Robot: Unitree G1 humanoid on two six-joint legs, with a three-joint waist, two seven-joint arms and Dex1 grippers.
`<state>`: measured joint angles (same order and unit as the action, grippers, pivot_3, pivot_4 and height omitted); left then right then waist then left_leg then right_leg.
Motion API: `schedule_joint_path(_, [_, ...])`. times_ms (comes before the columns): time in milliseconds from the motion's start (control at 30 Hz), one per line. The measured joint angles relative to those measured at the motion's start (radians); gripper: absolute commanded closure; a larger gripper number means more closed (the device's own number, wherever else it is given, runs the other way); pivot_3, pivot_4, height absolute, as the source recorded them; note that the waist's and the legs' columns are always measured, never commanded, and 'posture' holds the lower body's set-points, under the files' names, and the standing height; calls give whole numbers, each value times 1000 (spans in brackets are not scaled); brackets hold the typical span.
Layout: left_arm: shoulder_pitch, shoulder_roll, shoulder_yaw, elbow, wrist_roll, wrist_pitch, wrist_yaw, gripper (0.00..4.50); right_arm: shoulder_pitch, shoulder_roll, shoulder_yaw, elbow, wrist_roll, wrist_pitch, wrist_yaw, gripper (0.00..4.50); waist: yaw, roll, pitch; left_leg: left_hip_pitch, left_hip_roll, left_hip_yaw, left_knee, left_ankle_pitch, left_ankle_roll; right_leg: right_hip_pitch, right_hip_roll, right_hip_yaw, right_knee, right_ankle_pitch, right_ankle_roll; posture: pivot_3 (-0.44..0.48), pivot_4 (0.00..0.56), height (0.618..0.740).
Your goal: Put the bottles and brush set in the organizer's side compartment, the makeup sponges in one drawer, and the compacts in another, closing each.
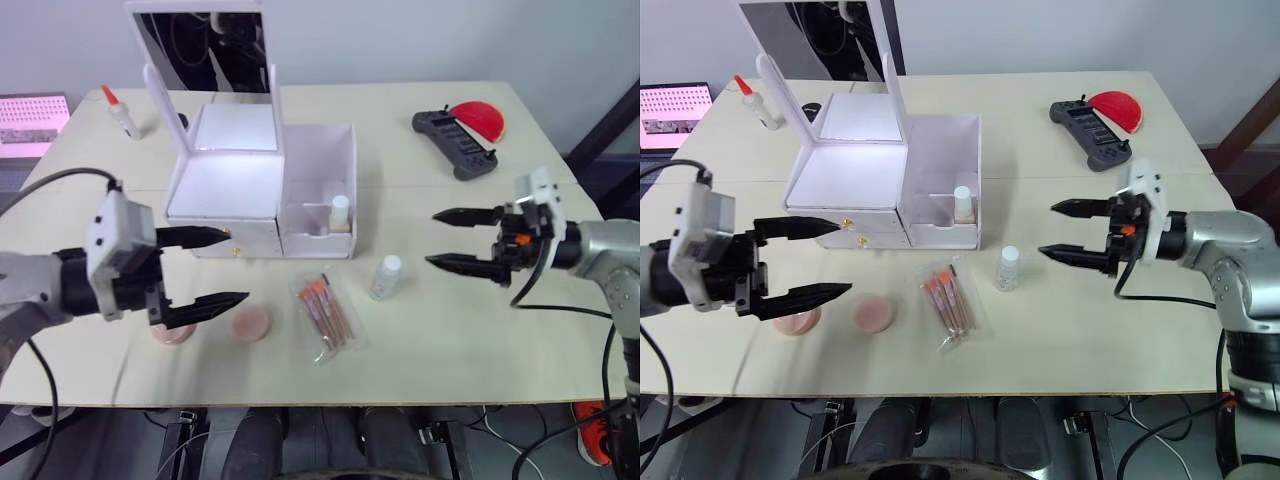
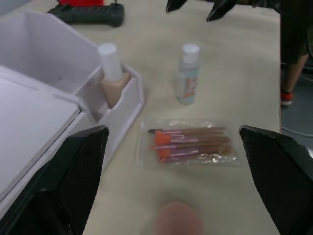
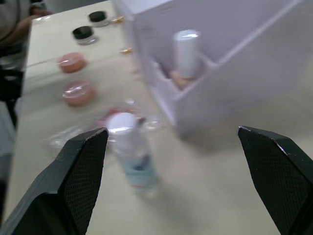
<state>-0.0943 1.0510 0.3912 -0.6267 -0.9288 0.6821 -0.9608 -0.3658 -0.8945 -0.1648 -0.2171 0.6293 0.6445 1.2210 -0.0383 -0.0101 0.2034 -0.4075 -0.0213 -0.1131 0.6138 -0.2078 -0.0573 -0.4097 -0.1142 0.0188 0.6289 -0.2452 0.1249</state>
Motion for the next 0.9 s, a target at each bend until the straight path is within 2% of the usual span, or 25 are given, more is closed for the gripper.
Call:
schedule_joint_path(133, [-52, 0, -63, 18, 5, 8, -11, 0, 6, 1, 39, -94, -32, -8, -56, 36, 0, 0, 0, 0, 0, 0, 0, 0, 0, 0, 0, 0, 0, 0, 0, 0, 150, 740])
schedule_joint_path(333, [-66, -15, -109, 20, 27, 6, -21, 0, 48, 24, 115, -104, -102, -55, -110, 36, 1, -1, 0, -1, 0, 0, 0, 0, 0, 0, 0, 0, -1, 0, 0, 0, 150, 740])
schedule_joint_path(433, [-82, -33, -114, 20, 28, 6, -10, 0, 50, 44, 132, -104, -104, -59, -121, 902, 1, -1, 0, 0, 0, 0, 0, 0, 0, 0, 0, 0, 0, 0, 0, 0, 150, 740])
schedule_joint_path(533, [-87, -41, -133, 20, 36, 6, 1, 0, 50, 53, 152, -104, -107, -62, -133, 2377, 1, -1, 0, 0, 0, 0, 0, 0, 0, 0, 0, 0, 0, 0, 0, 0, 150, 740])
schedule_joint_path(900, [-89, -51, -133, 21, 53, 6, 5, 0, 49, 74, 160, -102, -114, -79, -155, 2377, 1, -1, 0, 0, 0, 0, 0, 0, 0, 0, 0, 0, 0, 0, 0, 0, 150, 740])
